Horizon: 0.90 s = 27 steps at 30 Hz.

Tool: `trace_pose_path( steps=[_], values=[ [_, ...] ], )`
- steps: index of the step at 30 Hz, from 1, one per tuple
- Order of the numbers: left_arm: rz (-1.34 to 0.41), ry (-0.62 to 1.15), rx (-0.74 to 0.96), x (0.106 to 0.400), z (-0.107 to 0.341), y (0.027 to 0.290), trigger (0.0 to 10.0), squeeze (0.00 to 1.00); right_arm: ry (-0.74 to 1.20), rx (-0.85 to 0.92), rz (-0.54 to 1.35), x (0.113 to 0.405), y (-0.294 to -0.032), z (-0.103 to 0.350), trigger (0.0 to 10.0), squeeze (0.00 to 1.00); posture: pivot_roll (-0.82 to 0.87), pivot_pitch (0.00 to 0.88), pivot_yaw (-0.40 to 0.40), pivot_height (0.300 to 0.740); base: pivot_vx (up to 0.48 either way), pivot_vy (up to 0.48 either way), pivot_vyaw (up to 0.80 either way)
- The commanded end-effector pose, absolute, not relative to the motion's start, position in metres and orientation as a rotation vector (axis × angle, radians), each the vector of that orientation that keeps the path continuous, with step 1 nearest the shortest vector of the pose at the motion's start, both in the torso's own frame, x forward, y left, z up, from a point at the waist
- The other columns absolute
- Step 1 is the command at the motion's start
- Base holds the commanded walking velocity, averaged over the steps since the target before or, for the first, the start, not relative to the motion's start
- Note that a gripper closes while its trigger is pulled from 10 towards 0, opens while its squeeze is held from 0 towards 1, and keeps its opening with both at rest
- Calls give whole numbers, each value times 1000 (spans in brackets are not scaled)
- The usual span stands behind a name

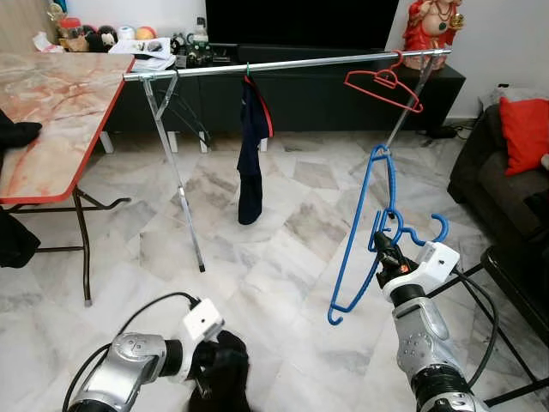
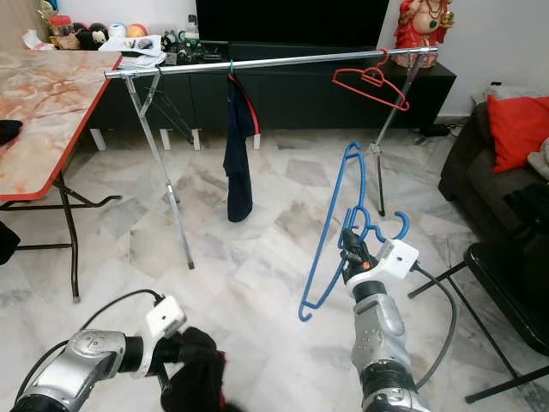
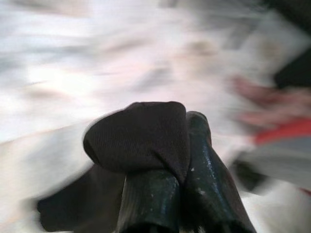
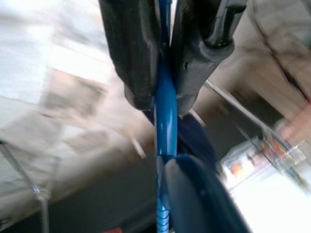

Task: Hang hanger

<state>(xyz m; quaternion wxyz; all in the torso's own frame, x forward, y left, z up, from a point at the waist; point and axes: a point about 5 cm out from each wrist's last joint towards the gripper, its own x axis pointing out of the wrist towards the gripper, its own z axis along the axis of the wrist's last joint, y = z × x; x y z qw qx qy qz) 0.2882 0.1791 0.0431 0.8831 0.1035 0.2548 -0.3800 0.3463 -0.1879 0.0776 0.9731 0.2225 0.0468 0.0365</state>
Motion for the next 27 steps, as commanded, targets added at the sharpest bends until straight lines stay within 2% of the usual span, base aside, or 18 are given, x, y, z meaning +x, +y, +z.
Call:
trace_pose_path(
  steps=[1,2,3,7,8,14,21,27],
  values=[
    [-679,473,254,298,49,185,0,0,134,385,54,344,-190,72,10000,0,33,62,-53,740,0,0,0],
    [-487,386,216,307,55,194,9608,0,209,315,30,335,-195,57,10000,0,30,58,-51,740,0,0,0],
    [-405,342,178,309,59,198,10000,0,256,292,19,329,-197,47,10000,0,30,57,-51,740,0,0,0],
    [-307,260,94,304,64,200,10000,0,362,231,-35,311,-203,23,10000,0,31,53,-49,740,0,0,0],
    [-251,207,41,300,66,201,10000,0,437,201,-57,297,-204,6,10000,0,29,52,-45,740,0,0,0],
    [-156,161,-6,284,57,204,10000,0,665,156,-145,248,-205,-40,10000,0,33,43,-33,740,0,0,0],
    [-105,56,-54,283,72,194,10000,0,759,114,-210,218,-207,-60,10000,0,24,30,-12,740,0,0,0],
    [-100,38,-111,285,75,180,10000,0,825,91,-225,197,-206,-72,10000,0,20,19,-4,740,0,0,0]
  ],
)
